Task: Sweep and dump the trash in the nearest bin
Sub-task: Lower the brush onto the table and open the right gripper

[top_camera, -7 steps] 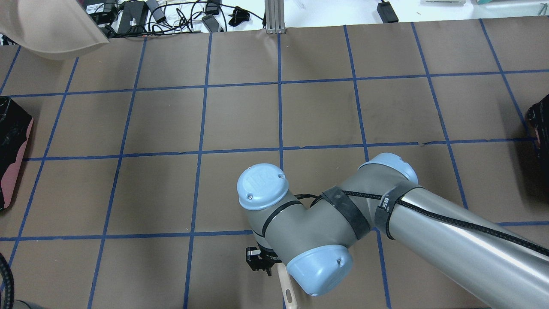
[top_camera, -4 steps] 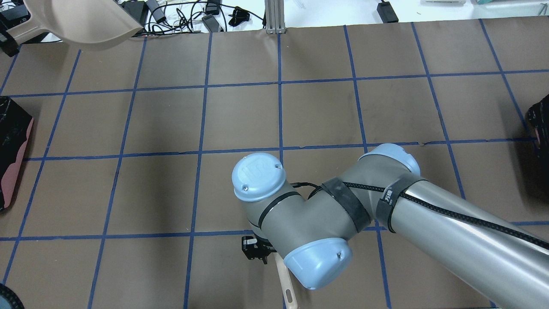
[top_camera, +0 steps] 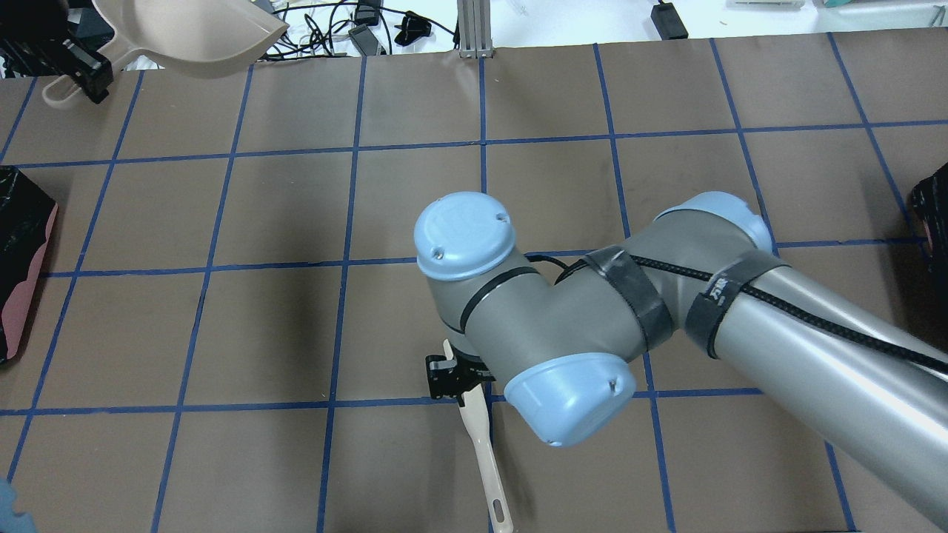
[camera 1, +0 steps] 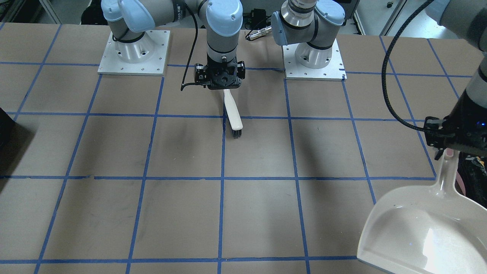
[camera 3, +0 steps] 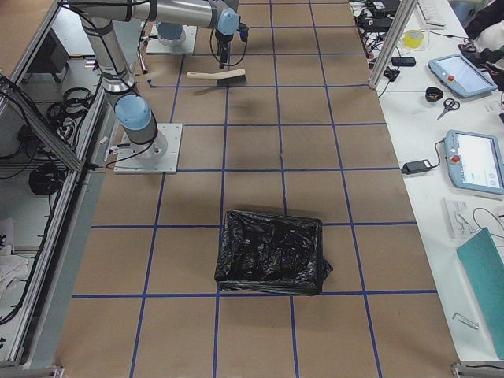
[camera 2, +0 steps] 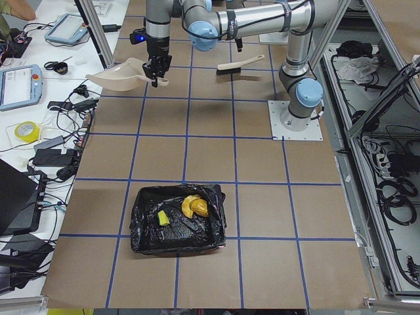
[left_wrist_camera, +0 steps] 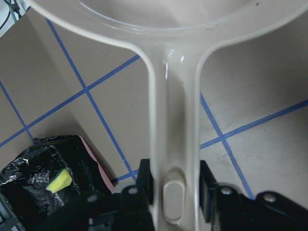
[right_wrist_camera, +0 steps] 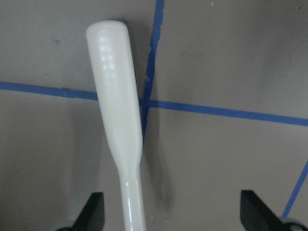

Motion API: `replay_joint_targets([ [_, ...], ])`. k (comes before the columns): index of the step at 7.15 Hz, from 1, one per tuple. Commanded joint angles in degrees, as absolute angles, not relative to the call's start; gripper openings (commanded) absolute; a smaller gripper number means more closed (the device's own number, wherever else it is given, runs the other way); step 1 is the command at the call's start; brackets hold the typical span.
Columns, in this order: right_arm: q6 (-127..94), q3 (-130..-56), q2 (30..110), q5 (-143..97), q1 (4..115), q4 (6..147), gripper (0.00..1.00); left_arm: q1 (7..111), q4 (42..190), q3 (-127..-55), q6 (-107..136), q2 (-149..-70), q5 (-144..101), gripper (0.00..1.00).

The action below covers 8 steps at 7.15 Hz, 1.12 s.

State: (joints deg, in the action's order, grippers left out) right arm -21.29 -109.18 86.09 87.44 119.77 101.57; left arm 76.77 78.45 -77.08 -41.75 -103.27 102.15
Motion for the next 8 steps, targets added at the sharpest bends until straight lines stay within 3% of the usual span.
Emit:
replay_joint_targets([
  [1,-12.2,-108.6,90.2,88.3,111.7,96.9,1.00,80.4,80.1,-77.3,-33.2,-103.6,101.3,0.00],
  [8,5.9,-99.1,91.5,94.7,88.1,94.0,1.00,96.5,80.0,-83.9,-0.2,-106.6,95.2,0.00],
])
